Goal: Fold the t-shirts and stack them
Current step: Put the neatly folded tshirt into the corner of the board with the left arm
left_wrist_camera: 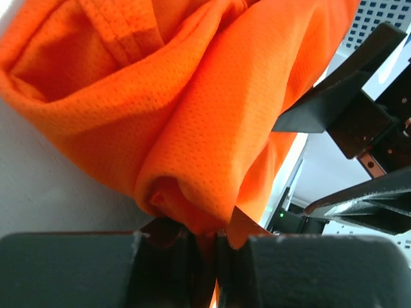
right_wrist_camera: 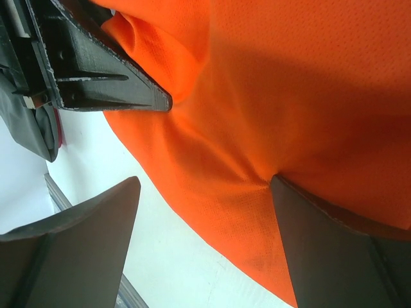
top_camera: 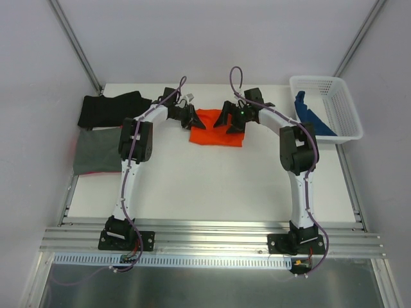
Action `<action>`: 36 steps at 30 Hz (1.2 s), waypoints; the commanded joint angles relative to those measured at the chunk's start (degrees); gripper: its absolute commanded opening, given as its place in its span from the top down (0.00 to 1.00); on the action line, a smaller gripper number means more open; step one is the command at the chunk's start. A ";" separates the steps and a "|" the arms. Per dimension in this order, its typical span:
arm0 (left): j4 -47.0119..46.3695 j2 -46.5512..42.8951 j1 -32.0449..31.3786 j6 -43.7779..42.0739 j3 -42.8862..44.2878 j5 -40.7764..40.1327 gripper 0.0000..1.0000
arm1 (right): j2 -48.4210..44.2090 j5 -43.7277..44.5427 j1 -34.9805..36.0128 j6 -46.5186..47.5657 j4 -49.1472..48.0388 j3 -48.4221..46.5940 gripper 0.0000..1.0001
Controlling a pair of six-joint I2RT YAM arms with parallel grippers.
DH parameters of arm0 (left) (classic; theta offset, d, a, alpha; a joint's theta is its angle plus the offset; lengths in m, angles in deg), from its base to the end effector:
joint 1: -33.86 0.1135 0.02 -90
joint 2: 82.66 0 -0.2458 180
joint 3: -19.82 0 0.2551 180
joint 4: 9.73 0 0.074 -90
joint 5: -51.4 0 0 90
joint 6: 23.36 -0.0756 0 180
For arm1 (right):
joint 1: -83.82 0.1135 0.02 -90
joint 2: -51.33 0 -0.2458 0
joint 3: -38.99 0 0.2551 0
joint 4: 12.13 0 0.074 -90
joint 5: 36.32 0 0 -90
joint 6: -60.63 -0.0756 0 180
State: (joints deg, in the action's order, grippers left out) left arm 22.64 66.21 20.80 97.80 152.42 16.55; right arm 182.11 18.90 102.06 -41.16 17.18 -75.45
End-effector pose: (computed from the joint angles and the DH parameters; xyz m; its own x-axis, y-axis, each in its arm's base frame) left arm 0.5244 -0.1853 0.0811 -0.9658 -0.0795 -0.2467 0.1842 0.4592 -0.8690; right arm 0.4808 0.2039 0.1305 -0.7947 -0.0852 -0.6009 -0.4836 0.6872 0.5421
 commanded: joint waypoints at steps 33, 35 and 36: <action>47.24 -46.57 27.72 -32.29 -17.66 -12.53 1.00 | -18.63 4.20 -14.81 11.27 7.85 6.09 0.12; 48.64 -48.41 29.84 -32.82 -17.66 -12.97 1.00 | -18.72 4.11 -14.81 11.18 7.59 6.27 0.12; 49.08 -48.85 31.93 -33.18 -17.75 -13.06 1.00 | -18.81 4.11 -14.72 11.09 7.50 6.44 0.12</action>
State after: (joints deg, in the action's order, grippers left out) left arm 65.57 22.46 49.09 68.47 132.33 4.07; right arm 165.80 23.07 87.30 -31.22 25.68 -68.11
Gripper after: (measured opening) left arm 0.095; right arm 0.882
